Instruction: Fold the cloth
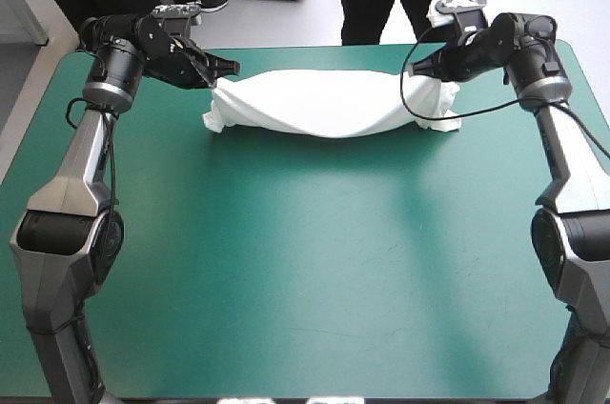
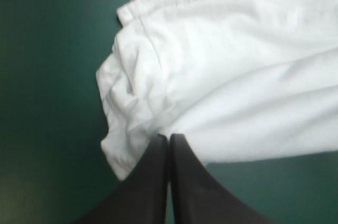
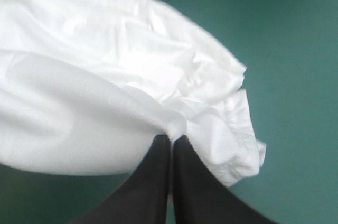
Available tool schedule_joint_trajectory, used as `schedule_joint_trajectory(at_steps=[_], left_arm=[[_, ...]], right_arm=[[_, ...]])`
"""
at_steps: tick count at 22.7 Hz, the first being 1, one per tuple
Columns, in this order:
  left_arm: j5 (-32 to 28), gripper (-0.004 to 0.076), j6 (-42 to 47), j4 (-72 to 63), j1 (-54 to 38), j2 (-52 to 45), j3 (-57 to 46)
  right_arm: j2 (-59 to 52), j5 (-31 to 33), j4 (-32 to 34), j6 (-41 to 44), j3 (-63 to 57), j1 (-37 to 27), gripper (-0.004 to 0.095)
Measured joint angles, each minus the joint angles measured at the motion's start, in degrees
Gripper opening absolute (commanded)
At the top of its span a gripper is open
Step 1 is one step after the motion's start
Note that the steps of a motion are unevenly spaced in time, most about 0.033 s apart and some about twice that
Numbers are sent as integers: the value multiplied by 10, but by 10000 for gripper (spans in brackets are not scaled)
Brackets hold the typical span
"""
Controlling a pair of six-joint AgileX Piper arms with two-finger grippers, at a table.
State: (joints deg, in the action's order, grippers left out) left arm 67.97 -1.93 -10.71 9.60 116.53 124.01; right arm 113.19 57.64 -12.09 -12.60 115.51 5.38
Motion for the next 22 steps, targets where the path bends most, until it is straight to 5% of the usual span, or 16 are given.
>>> schedule_joint_trajectory(at_steps=[9, 22], left_arm=[[26, -17, 1, 2, 0, -19, -110], [-9, -17, -17, -25, 0, -257, -464]], right_arm=[[-17, 60, 0, -8, -78, 0, -17], [-202, 102, -12, -21, -369, 0, -17]])
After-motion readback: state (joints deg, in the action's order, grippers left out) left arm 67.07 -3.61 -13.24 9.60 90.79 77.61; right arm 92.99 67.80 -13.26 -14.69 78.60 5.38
